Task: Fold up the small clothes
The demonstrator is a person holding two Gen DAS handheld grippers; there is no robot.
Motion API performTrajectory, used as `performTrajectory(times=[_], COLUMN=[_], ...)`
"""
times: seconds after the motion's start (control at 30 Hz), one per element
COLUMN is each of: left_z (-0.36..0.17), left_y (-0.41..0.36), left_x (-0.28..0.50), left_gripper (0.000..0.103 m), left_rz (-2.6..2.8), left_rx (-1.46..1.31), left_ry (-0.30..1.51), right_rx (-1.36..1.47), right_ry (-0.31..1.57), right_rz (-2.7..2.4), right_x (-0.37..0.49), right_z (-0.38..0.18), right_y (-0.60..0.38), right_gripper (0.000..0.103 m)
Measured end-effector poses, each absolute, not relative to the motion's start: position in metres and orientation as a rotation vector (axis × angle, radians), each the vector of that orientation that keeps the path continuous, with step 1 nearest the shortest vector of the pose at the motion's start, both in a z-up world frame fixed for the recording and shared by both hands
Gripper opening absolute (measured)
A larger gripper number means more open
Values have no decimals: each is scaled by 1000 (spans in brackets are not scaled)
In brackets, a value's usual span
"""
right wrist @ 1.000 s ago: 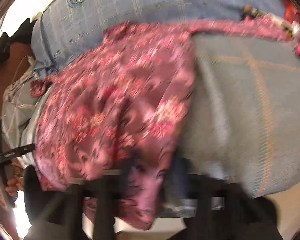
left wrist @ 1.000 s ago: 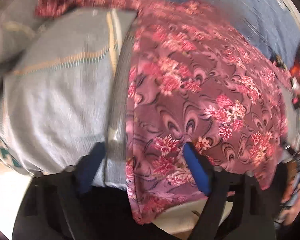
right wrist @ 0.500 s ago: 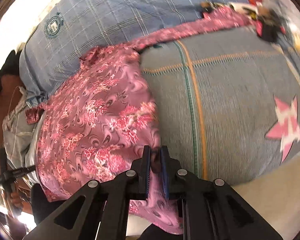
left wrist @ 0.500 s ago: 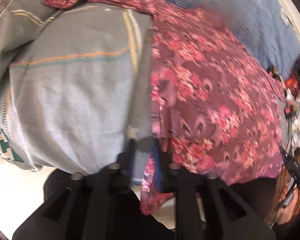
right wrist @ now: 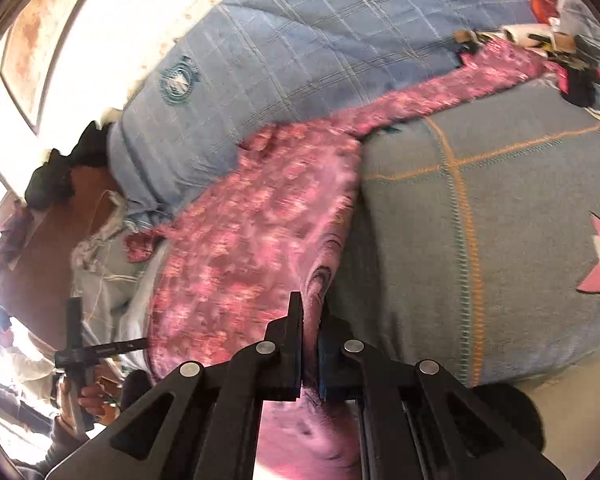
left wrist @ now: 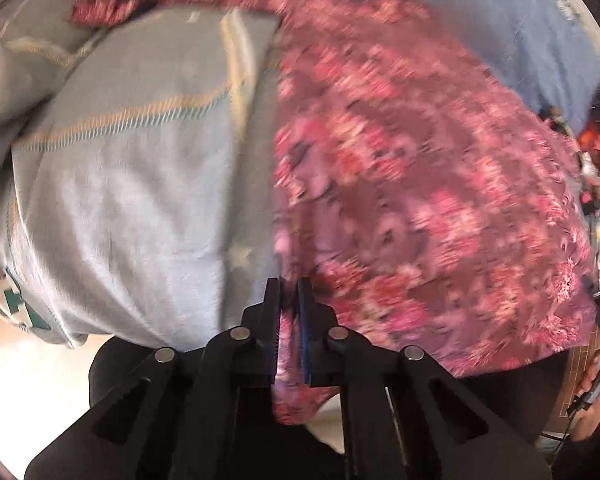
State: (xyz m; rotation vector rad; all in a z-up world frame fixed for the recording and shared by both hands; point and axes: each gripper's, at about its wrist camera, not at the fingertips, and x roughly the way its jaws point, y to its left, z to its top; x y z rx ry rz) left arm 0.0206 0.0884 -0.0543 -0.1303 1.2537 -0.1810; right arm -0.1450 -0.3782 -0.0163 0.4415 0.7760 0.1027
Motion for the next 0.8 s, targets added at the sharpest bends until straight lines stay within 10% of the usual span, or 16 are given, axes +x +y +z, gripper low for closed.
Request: performTrajectory(times=[0.17,0.23,0.3,0.37,0.7,0.8], left_z=[-13,10,27,28,-29,-23], left_y=[93,79,57,32,-48,-51], left_x=[27,44,68,92,128,134], left_gripper=[8,29,71,82,84,84], left_rz=[-254,-285,-278,-264,-269,-336], left_rx=[-173,-153,-158,-152,127,110], left_ry=[1166,1103,1032,987,1022,1030], right_rx=[375,348,352,348,497,593], right_ry=[882,769,679,634,690,561], right_rz=[5,17,55,89,71,-162], right_x=[-132,-123,-103,-66,4,-4], right_z=[-29,0,22,33,-6,16], right_y=[-383,-382,-380,-372,-393,-468], right_gripper=[11,15,17,17,15,33])
